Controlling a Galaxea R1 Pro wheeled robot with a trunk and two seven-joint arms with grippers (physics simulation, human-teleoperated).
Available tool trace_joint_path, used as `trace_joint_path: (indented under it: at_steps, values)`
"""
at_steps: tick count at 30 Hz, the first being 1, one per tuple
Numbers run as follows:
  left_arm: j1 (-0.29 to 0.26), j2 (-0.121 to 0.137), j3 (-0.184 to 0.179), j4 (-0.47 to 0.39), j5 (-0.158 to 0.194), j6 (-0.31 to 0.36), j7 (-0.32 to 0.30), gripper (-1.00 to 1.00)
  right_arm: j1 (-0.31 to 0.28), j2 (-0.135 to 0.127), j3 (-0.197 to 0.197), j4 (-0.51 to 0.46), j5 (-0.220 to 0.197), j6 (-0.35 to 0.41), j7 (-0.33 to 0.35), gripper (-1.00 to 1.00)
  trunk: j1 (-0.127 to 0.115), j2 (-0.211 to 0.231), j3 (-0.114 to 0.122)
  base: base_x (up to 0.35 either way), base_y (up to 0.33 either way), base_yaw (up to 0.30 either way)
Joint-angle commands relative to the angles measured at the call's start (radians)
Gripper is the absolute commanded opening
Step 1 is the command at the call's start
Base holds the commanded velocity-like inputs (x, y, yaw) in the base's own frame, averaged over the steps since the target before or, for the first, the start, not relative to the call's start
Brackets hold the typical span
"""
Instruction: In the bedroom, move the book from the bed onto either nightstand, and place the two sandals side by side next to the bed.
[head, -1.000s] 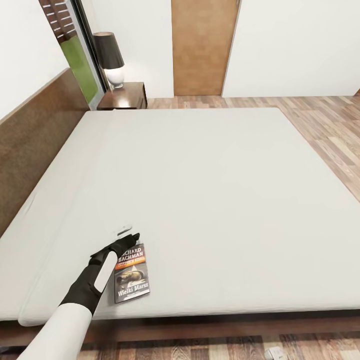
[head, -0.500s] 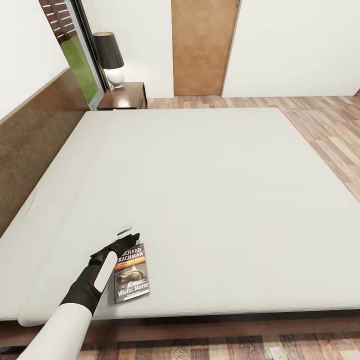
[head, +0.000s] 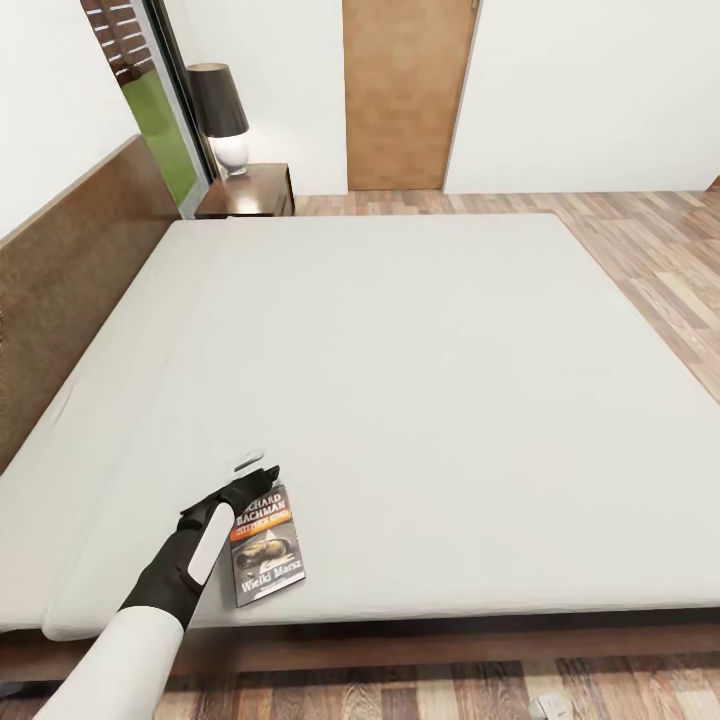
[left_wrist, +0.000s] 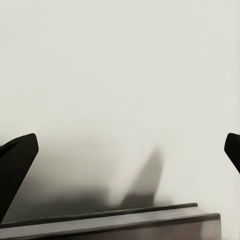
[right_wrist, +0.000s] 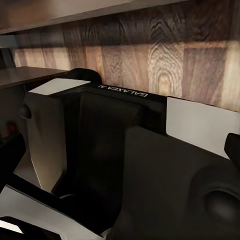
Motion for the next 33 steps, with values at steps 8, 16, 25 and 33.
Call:
trace_joint_path:
  at_steps: [8,16,25,33]
  values:
    - [0.0,-0.001,0.002,0.015,0.017,0.008,0.009,1.0,0.0,0.0,-0.008,-0.001,0.006,0.006,0.005,1.0,0.0,0.0,-0.001,-0.002,0.0,0.0]
    - [0.0,-0.001,0.003,0.015,0.017,0.008,0.009,1.0,0.0,0.0,-0.008,-0.001,0.006,0.006,0.005,1.0,0.0,0.0,-0.001,-0.062,0.0,0.0]
    - [0.0,-0.001,0.004,0.015,0.017,0.008,0.009,1.0,0.0,0.0,-0.008,-0.001,0.007,0.006,0.005,1.0,0.0,0.0,-0.001,-0.048,0.0,0.0]
    - [0.0,-0.001,0.004,0.015,0.017,0.008,0.009,1.0,0.0,0.0,-0.009,0.0,0.006,0.006,0.005,1.0,0.0,0.0,-0.001,-0.008,0.0,0.0]
